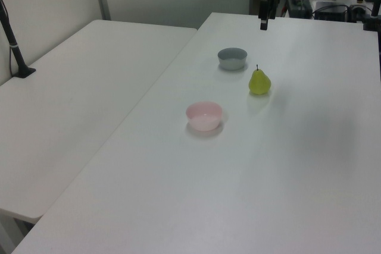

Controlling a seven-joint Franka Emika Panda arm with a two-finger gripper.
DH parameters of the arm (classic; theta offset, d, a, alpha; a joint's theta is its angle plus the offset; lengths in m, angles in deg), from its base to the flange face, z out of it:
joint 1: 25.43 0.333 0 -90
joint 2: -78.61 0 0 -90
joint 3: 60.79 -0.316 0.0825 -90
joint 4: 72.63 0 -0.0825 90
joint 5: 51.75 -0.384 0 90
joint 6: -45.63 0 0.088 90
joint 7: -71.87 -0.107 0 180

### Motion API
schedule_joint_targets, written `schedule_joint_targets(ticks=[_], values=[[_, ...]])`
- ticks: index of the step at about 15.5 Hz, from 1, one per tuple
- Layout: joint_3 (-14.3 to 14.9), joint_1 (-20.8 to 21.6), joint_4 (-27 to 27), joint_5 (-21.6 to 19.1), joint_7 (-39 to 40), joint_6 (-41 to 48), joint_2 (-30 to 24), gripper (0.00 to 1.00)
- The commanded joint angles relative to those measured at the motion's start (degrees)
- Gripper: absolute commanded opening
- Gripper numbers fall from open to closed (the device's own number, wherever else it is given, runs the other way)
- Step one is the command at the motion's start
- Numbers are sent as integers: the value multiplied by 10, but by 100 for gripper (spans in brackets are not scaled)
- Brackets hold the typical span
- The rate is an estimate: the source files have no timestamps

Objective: Place the pear in the bowl
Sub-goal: 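Move the open gripper down over the yellow-green pear, then close the gripper around the pear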

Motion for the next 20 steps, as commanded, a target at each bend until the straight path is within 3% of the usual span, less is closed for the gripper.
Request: schedule_joint_targets(ticks=[1,5,12,20], values=[[14,45,-8,3,27,-7,17,100],[29,72,-18,8,26,-37,62,100],[36,73,-132,64,56,-174,71,100],[41,81,-139,64,68,-180,94,100]])
